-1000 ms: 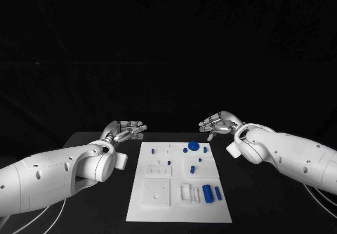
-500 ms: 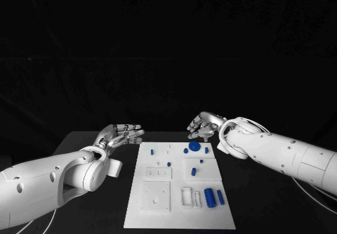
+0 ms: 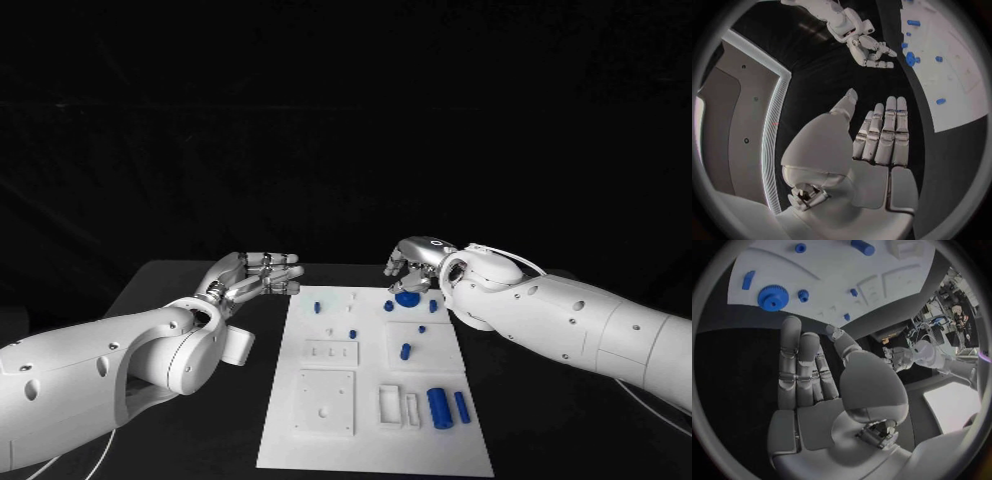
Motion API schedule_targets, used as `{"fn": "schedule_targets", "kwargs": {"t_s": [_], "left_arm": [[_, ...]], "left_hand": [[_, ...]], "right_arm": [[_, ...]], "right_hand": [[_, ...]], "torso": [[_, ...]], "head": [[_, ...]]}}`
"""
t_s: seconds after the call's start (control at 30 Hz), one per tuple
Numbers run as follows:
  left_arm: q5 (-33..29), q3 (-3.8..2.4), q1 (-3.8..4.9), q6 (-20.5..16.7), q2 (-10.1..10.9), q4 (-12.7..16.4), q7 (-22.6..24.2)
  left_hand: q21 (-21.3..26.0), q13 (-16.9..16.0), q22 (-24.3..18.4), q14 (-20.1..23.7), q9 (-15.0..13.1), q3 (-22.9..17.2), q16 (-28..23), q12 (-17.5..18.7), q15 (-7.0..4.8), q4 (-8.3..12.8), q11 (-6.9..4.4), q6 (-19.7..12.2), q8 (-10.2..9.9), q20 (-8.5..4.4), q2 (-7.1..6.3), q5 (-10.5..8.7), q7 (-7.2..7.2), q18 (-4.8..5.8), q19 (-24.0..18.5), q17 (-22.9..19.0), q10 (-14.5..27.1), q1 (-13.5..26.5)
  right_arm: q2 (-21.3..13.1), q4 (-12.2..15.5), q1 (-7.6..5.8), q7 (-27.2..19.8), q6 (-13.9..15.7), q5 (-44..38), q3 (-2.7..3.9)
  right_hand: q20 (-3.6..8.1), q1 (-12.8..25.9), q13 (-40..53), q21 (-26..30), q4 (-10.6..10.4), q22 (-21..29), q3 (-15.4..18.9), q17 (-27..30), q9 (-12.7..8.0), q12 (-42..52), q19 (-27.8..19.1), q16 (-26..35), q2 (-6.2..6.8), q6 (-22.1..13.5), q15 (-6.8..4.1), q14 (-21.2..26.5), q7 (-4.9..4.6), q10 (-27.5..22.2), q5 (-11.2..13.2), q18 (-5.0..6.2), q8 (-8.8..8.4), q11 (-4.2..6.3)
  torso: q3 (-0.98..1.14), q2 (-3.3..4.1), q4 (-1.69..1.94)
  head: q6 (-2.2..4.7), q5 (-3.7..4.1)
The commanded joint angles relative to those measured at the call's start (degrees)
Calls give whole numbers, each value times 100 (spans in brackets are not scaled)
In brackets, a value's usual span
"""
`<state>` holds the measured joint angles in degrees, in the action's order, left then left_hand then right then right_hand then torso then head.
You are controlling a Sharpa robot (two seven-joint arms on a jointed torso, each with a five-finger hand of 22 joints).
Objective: Assemble the parts on the task board
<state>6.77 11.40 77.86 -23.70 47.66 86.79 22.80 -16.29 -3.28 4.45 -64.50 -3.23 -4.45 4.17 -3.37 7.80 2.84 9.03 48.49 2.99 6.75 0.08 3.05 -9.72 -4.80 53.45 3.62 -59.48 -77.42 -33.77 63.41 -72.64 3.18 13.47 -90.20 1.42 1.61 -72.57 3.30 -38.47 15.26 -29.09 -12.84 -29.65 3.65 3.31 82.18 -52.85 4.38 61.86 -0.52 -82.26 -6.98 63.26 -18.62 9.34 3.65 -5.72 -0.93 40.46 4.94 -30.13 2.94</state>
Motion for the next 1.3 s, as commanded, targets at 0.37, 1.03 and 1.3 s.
{"fn": "schedule_targets", "kwargs": {"t_s": [0.37,1.03,1.3], "left_arm": [[70,-20,110,189,44,160,-23],[76,-41,170,216,41,231,-45],[108,-42,182,251,34,247,-55]], "left_hand": [[-27,-5,-9,47,-1,1,-29,-5,7,35,-2,-34,29,34,36,23,-7,30,-34,5,53,4],[-53,-5,-16,46,2,11,-27,-6,11,38,12,-89,26,39,18,22,-19,25,-50,5,85,0],[-53,-5,-18,50,2,10,-27,-6,12,36,16,-105,25,41,15,22,-22,25,-55,5,96,-5]], "right_arm": [[112,-93,116,324,-283,-816,-11],[271,-291,233,349,-318,-968,-13],[297,-385,239,360,-265,-1006,-13]], "right_hand": [[-25,-103,4,193,-59,-276,-210,67,-1,0,72,-77,114,28,37,19,-20,-128,97,96,-12,-9],[-15,13,3,423,-16,-703,-972,81,-1,0,128,-110,204,90,27,25,-24,-67,273,102,-12,-2],[-12,46,2,503,-80,-839,-1219,80,0,0,146,-116,242,109,24,27,-23,-53,325,103,-10,0]], "torso": [[-31,180,55],[-44,330,83],[-50,366,74]], "head": [[66,91],[159,108],[202,85]]}}
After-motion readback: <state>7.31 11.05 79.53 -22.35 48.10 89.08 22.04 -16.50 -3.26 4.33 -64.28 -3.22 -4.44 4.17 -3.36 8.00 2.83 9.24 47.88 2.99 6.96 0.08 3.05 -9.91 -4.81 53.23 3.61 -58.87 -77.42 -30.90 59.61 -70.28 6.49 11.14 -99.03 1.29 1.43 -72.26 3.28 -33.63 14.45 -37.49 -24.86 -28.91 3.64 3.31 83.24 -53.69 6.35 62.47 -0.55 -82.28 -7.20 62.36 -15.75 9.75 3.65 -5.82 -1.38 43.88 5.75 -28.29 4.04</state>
